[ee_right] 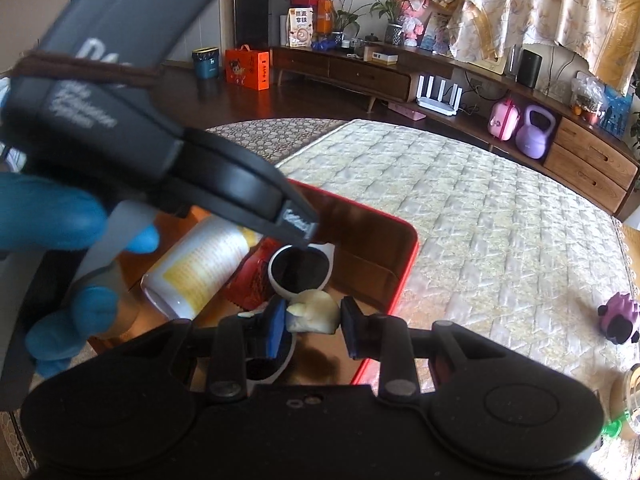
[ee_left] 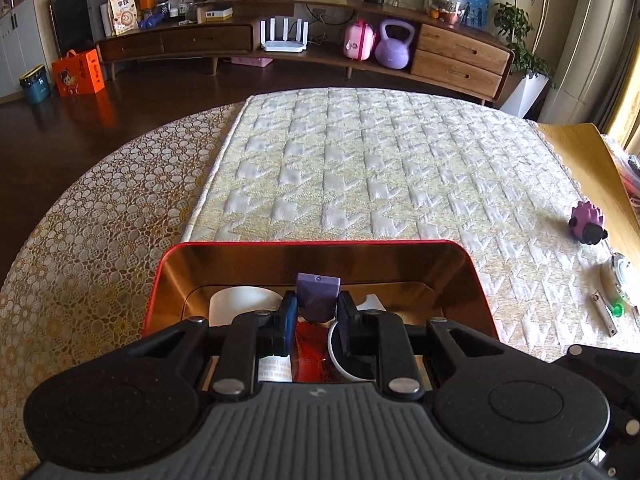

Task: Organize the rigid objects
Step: 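Open both tools to drop the items into the box and withdraw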

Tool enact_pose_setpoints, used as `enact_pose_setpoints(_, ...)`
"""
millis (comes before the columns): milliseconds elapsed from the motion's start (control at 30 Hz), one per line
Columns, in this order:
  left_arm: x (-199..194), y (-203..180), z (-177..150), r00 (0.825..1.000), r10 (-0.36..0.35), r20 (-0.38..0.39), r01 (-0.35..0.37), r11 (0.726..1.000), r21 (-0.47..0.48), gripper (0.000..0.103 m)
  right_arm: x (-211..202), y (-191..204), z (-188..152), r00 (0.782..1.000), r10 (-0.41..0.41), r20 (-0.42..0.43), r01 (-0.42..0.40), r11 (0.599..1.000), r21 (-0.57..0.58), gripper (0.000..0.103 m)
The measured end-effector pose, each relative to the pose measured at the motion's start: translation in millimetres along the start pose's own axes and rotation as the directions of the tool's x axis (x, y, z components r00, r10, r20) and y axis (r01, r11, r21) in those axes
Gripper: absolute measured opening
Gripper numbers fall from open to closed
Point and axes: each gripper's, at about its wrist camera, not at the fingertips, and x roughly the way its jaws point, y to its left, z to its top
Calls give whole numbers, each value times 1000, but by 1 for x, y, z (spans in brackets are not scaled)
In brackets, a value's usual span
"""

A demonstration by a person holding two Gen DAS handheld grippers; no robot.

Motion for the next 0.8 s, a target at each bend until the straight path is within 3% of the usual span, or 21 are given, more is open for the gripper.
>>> enact_pose_setpoints(167,6,-1,0,1000,-6,-12,6,1000,-2,21,-2,2,-2,1000,8,-7,-8,1000,6,31)
enact_pose_setpoints(400,8,0,-1,999,-19,-33,19,1000,-22,21,-15,4,-6,1000,28,-1,-28,999,25,44)
enact_pose_setpoints(800,-6,-1,-8,999,-9,-33,8,1000,-18,22,-41,-4,-9,997,74,23,-76,995,64,52)
